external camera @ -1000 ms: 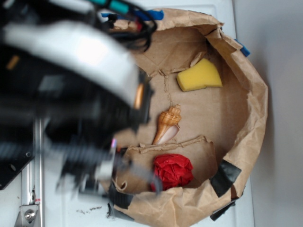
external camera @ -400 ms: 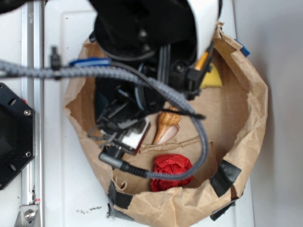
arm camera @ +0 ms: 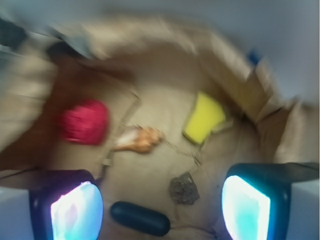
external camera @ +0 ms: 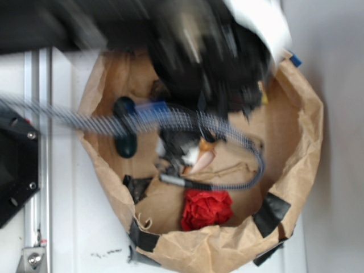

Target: Grab the rock.

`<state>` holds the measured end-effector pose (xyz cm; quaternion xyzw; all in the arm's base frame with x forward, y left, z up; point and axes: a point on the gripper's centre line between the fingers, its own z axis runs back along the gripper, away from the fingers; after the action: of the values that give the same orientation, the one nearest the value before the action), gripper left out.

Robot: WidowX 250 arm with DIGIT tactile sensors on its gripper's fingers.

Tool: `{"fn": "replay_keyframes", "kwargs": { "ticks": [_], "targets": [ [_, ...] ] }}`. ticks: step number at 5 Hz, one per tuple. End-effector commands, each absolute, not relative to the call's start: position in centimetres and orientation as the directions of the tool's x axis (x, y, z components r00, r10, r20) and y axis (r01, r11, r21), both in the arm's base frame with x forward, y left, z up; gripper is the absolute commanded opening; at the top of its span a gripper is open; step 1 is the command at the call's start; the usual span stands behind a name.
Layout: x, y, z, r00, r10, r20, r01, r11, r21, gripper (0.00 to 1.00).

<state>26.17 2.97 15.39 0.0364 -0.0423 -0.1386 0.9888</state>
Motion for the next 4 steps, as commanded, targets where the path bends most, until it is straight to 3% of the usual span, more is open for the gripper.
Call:
{"fn": "replay_keyframes", "kwargs": {
  "ticks": [1,2,3,4],
  "targets": [
    [26.2,4.6,6.7,0.940,-0.342,0.009,0.338,0.931,0.137,1.00],
    [25.0,6.2,3.3,0.920,-0.393,-0.002,0.389,0.909,0.148,1.00],
    [24.2,7.6,2.0,0.916,-0.401,-0.006,0.399,0.911,0.105,1.00],
    [23.6,7.7,2.4,0.912,-0.410,-0.009,0.409,0.911,0.056,1.00]
  ]
}}
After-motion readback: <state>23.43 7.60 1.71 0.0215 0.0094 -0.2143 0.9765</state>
